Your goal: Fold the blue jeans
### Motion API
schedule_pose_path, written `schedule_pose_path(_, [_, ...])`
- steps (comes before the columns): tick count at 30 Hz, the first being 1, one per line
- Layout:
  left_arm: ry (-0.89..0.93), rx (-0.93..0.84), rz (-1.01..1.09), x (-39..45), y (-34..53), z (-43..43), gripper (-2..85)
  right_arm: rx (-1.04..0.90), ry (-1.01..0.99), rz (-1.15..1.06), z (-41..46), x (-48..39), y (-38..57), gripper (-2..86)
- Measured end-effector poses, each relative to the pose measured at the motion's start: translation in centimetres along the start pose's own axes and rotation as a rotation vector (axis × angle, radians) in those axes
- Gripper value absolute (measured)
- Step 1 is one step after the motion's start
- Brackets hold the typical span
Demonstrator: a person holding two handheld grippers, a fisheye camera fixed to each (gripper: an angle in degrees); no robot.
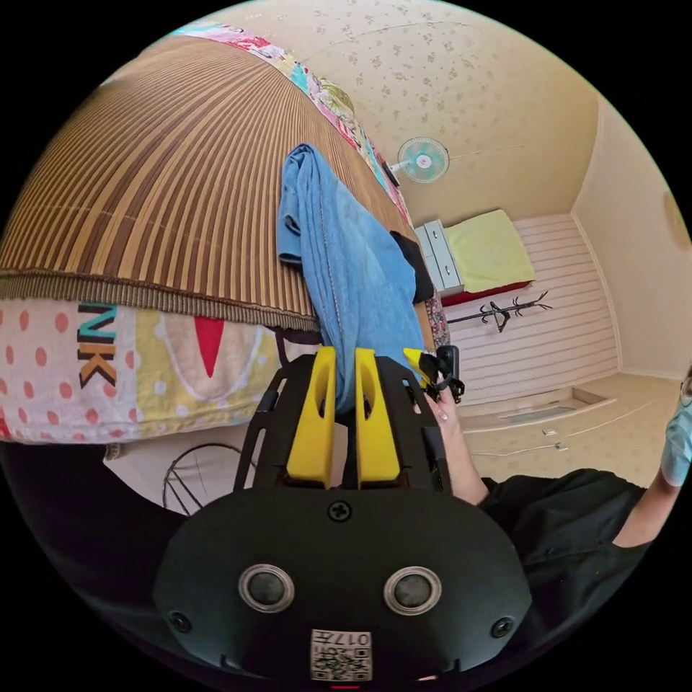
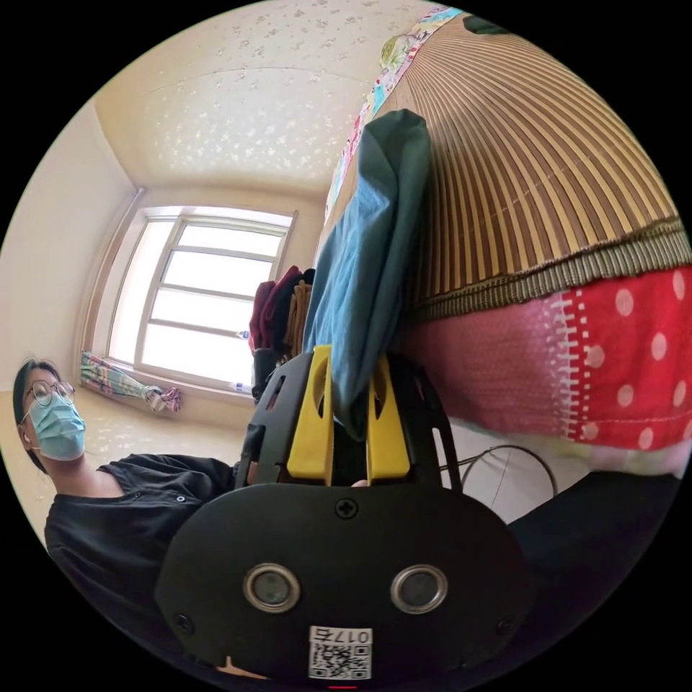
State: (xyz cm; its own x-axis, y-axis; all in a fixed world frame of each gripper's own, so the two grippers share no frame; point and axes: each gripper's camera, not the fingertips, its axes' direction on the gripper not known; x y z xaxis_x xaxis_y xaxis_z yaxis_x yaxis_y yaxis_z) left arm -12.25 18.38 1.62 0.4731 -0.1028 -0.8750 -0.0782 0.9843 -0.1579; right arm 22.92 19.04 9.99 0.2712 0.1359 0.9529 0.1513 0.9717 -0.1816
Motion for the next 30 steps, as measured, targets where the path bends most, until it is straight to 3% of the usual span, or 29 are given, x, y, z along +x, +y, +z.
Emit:
schedule_pose_path(2, [0.022, -0.019, 0.004, -0.2, 0.9, -0.3, 4.4, -0.044, 0.008, -0.014, 0.0, -0.2, 0.7, 6.8])
schedule_pose_path(7, [-0.14, 0.021, 0.023, -0.2, 2.9, -1.9, 8.3, -0.144, 0.064, -0.038, 0.1, -0.1, 1.2, 9.4])
schedule_pose_path(10, [-0.045, 0.101, 0.033, -0.7, 2.6, -3.7, 10.8, -0.094, 0.023, -0.08, -1.6, -0.6, 0.7, 13.2])
schedule_pose_path(13, [0.029, 0.071, 0.006, -2.1, 1.2, -3.9, 13.3, -0.066, 0.044, -0.067, -2.7, -0.1, -0.1, 15.3])
schedule_pose_path(15, [0.042, 0.004, -0.043, -3.1, 0.5, -3.1, 14.6, -0.067, 0.035, -0.056, -2.8, 0.5, -0.6, 15.6])
schedule_pose_path(21, [-0.003, 0.028, -0.04, -2.9, 1.5, -3.4, 13.5, -0.093, -0.086, -0.039, -1.0, 1.5, -0.5, 14.9])
schedule_pose_path(30, [0.024, -0.008, -0.003, -3.0, 0.3, -3.3, 12.4, -0.165, -0.09, -0.054, 0.6, 0.9, -1.8, 13.5])
